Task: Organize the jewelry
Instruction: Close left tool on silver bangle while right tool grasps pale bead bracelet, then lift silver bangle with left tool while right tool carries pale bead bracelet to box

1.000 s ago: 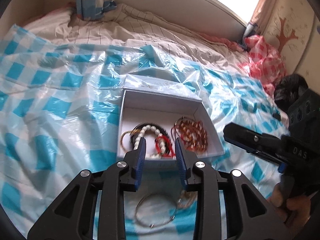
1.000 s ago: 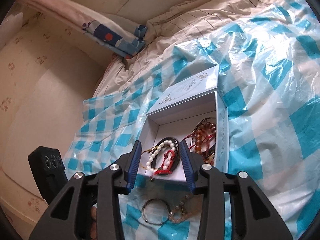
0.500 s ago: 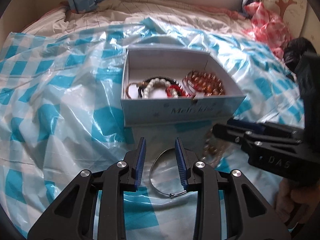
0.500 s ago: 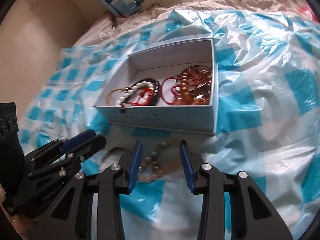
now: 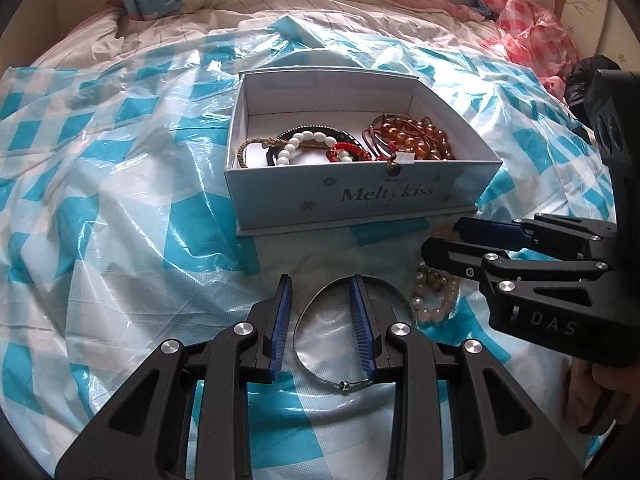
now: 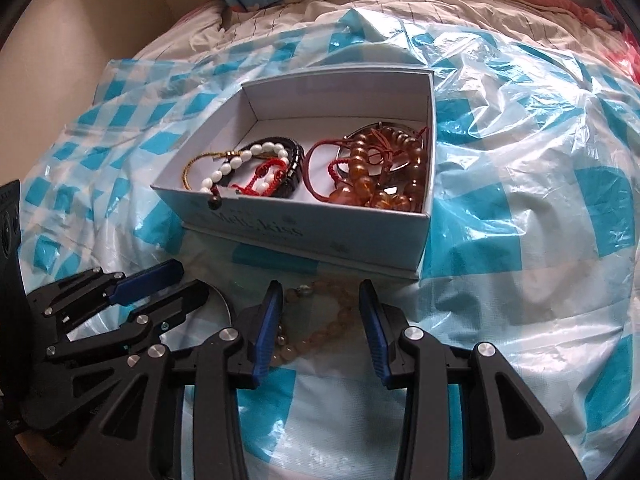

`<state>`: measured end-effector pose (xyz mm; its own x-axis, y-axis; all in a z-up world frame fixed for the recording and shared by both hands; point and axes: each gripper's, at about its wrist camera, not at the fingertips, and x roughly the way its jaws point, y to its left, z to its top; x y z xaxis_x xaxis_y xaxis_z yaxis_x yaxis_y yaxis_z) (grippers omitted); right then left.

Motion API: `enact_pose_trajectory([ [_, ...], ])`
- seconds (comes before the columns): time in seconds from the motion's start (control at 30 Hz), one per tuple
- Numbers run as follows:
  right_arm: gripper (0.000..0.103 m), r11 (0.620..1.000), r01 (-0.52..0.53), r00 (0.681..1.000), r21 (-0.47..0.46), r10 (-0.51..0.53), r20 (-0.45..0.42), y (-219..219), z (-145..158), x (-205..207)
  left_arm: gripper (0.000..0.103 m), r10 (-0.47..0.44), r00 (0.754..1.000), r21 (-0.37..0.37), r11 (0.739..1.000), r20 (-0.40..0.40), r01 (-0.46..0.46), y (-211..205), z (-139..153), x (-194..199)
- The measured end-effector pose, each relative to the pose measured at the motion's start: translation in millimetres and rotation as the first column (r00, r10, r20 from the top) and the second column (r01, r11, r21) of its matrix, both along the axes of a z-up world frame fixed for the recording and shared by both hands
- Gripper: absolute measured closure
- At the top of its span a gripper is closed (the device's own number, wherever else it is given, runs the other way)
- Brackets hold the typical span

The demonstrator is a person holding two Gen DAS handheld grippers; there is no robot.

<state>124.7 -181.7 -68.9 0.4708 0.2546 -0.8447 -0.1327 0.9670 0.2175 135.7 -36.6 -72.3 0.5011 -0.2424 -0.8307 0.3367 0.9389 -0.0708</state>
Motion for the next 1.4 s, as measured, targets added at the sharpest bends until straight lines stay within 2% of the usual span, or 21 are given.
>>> enact_pose_trajectory([
  [0.23, 0.063, 0.997, -0.049, 0.999, -0.058, 0.049, -0.004, 9, -1, -5, 0.076, -0.036, 0.999, 0.021, 0.999, 0.003, 0.036, -3, 1, -7],
  [0.27, 0.066, 0.996, -0.057, 0.998, -0.066, 0.057, -0.004, 11, -1, -6, 0.081, -0.04, 0.999, 0.026, 0.999, 0.005, 0.04, -4, 1, -8],
  [0.3, 0.069, 0.995, -0.068, 0.998, -0.076, 0.068, -0.003, 12, -1, -7, 0.084, -0.045, 0.999, 0.031, 0.999, 0.006, 0.045, -4, 1, -10],
  [0.33, 0.084, 0.992, -0.081, 0.997, -0.095, 0.08, -0.011, 15, -2, -8, 0.089, -0.052, 0.999, 0.034, 0.998, 0.003, 0.052, -4, 1, -12],
  [0.37, 0.089, 0.99, -0.096, 0.995, -0.101, 0.094, -0.016, 16, -3, -11, 0.09, -0.055, 0.998, 0.033, 0.998, 0.002, 0.055, -4, 2, -13],
  [0.43, 0.093, 0.99, -0.107, 0.994, -0.096, 0.105, -0.022, 15, -2, -14, 0.09, -0.061, 0.998, 0.023, 0.998, -0.002, 0.061, -2, 4, -16],
  [0.53, 0.093, 0.992, -0.098, 0.995, -0.082, 0.096, -0.022, 10, 1, -16, 0.09, -0.06, 0.998, 0.016, 0.998, -0.005, 0.06, -1, 5, -17],
  [0.63, 0.087, 0.992, -0.095, 0.995, -0.078, 0.093, -0.03, 9, -1, -16, 0.09, -0.048, 0.999, 0.031, 0.998, -0.012, 0.048, -2, 0, -16],
  [0.67, 0.083, 0.99, -0.107, 0.994, -0.094, 0.105, -0.026, 13, -2, -18, 0.09, -0.047, 0.999, 0.036, 0.998, -0.013, 0.048, -3, -2, -16],
  [0.73, 0.083, 0.979, -0.135, 0.991, -0.151, 0.135, -0.012, 21, -3, -21, 0.09, -0.051, 0.999, 0.056, 0.997, -0.006, 0.051, -5, -5, -16],
  [0.8, 0.086, 0.974, -0.156, 0.988, -0.166, 0.156, -0.01, 24, -5, -23, 0.097, -0.058, 0.998, 0.06, 0.996, -0.004, 0.058, -8, -5, -17],
  [0.83, 0.093, 0.976, -0.156, 0.988, -0.15, 0.155, -0.017, 22, -5, -23, 0.1, -0.066, 0.998, 0.038, 0.997, -0.015, 0.067, -8, -3, -17],
  [0.87, 0.095, 0.98, -0.151, 0.988, -0.126, 0.15, -0.023, 18, -5, -22, 0.1, -0.068, 0.997, 0.025, 0.997, -0.019, 0.069, -7, -1, -17],
  [0.97, 0.095, 0.994, -0.104, 0.993, 0.026, 0.106, -0.059, -3, -2, -20, 0.1, -0.066, 0.997, -0.042, 0.997, -0.037, 0.064, -3, 7, -20],
  [1.07, 0.095, 0.983, -0.056, 0.994, 0.176, 0.072, -0.084, -24, 3, -21, 0.1, -0.056, 0.998, -0.095, 0.994, -0.03, 0.053, 3, 20, -26],
  [1.17, 0.095, 0.968, -0.04, 0.996, 0.247, 0.06, -0.072, -33, 14, -29, 0.1, -0.041, 0.999, -0.135, 0.99, -0.017, 0.038, 9, 32, -34],
  [1.4, 0.095, 0.94, -0.038, 0.998, 0.338, 0.056, -0.043, -45, 38, -57, 0.1, -0.03, 0.999, -0.127, 0.991, 0.027, 0.033, 18, 53, -56],
])
